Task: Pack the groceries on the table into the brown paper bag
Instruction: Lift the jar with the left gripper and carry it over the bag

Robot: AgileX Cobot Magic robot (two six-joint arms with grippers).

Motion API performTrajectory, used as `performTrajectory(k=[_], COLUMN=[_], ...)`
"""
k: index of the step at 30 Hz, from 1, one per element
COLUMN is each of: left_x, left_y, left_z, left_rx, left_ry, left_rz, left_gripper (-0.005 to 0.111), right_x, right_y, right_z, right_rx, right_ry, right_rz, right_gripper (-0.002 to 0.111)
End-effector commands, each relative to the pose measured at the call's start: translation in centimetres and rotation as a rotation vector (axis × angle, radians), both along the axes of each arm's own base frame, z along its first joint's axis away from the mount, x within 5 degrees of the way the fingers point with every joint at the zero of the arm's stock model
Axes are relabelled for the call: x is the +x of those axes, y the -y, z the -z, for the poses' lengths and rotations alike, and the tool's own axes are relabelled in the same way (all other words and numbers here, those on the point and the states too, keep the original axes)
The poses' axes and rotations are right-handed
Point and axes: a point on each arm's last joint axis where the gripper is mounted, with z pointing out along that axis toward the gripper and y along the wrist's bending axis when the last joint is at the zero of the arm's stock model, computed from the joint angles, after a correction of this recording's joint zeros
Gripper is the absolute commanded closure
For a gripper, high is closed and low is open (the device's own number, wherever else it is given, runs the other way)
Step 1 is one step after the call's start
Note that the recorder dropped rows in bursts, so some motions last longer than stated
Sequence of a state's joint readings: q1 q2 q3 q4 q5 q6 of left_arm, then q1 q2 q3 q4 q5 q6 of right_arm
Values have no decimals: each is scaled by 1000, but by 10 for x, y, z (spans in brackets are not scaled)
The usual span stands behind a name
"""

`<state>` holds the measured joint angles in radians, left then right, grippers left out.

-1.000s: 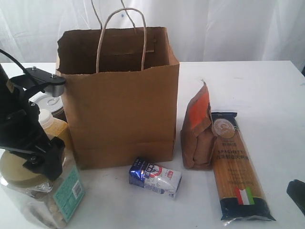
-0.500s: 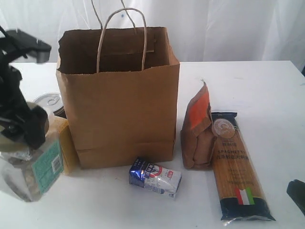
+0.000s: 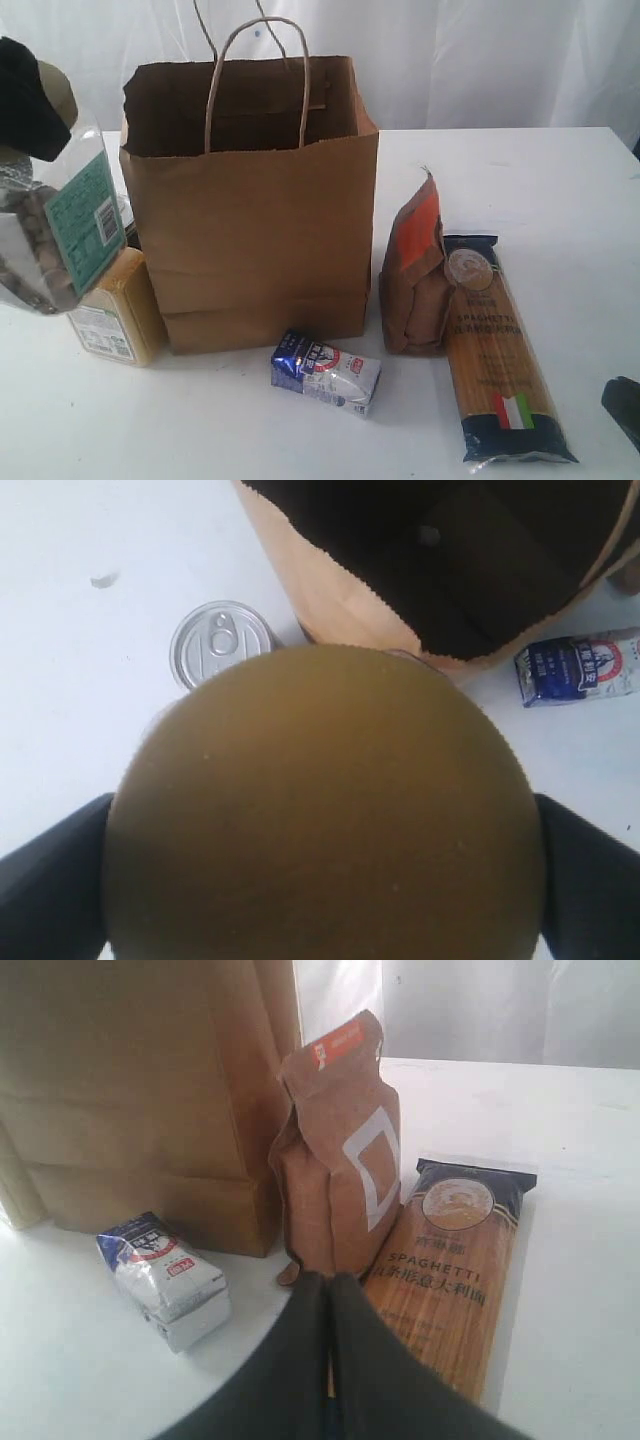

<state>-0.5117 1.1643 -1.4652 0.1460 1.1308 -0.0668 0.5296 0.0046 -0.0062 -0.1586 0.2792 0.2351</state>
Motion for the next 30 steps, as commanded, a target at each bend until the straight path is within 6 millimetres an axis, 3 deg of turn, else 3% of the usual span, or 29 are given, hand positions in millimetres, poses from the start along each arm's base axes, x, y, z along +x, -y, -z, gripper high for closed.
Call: performTrajectory(k=[1,9,16,24,30], left_x=[-14,-25,-19,-1,22], left_y=[-7,-13,-7,11,24], left_z=[-10,-55,-82,-96,-95], left_rx=[-3,-83,-131,-183,-177], left_ry=[-34,115,187,199,189], left_rz=[-10,-3,32,88,100], left_gripper=[107,107,107,107,107], right_x=[0,0,0,0,0], right_y=[0,0,0,0,0], right_z=[1,1,1,1,1], right_rx=[4,4,4,4,4], right_ry=[0,0,0,0,0], right_rz=[5,5,5,5,5], right_gripper=[108,108,108,108,108])
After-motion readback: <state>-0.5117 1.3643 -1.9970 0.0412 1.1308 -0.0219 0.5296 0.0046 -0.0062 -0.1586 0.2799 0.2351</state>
